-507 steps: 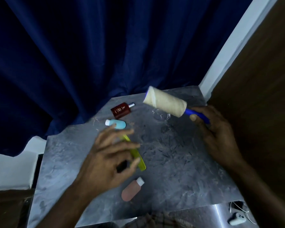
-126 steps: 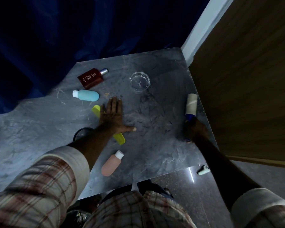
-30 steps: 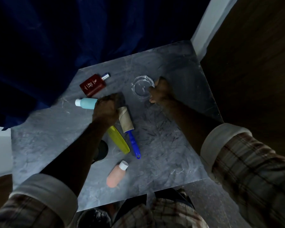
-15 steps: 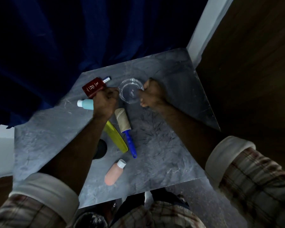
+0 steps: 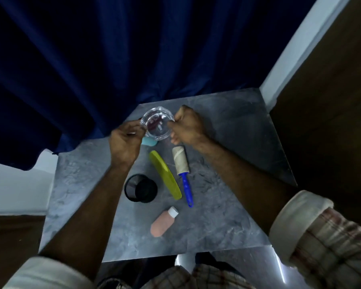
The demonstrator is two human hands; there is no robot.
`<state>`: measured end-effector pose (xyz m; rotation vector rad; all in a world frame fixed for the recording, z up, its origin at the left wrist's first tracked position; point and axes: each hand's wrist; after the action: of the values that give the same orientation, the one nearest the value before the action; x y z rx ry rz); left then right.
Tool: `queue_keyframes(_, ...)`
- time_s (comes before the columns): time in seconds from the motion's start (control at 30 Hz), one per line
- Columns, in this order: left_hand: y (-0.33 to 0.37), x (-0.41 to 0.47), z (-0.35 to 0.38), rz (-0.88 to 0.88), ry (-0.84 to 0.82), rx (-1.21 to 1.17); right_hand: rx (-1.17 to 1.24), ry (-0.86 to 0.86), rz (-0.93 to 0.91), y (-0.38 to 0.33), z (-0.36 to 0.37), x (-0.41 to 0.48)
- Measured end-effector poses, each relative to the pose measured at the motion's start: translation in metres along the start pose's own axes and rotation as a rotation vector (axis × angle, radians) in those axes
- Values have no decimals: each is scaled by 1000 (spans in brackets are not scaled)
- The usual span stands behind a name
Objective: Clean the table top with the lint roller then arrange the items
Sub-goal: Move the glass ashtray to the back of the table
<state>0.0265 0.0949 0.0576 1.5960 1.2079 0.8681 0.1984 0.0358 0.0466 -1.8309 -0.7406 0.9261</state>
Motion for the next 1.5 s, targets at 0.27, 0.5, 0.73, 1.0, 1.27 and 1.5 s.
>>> queue_keyframes(0.27,-57,12,-105,-189,122,-102,-124,-201,-33,-29,109,-6)
queue_keyframes(0.5,-124,32,-171,-340,108,-150,-389,-290,86,-16,203,-3)
queue_keyframes(0.73,-182,42,-208,-460,62,-186,-657,-297,123,-5,267,-2)
queue_keyframes(1.0,-211,45,-231,-399,-18,-75,-808,-367,208,1,297,-4)
queue_keyframes(1.27,-216,43,-233,-289,-39,65,-815,-374,238,7,303,-2)
queue_keyframes(1.5,-205,37,-235,-309,-23,-59,-965,-304,2,-12,285,-14)
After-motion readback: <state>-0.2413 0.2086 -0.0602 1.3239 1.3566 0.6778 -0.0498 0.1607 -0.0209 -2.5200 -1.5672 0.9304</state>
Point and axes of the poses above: each hand's wrist, its own x-axis towards the middle knuckle, its own z-axis out of the palm, y = z × x
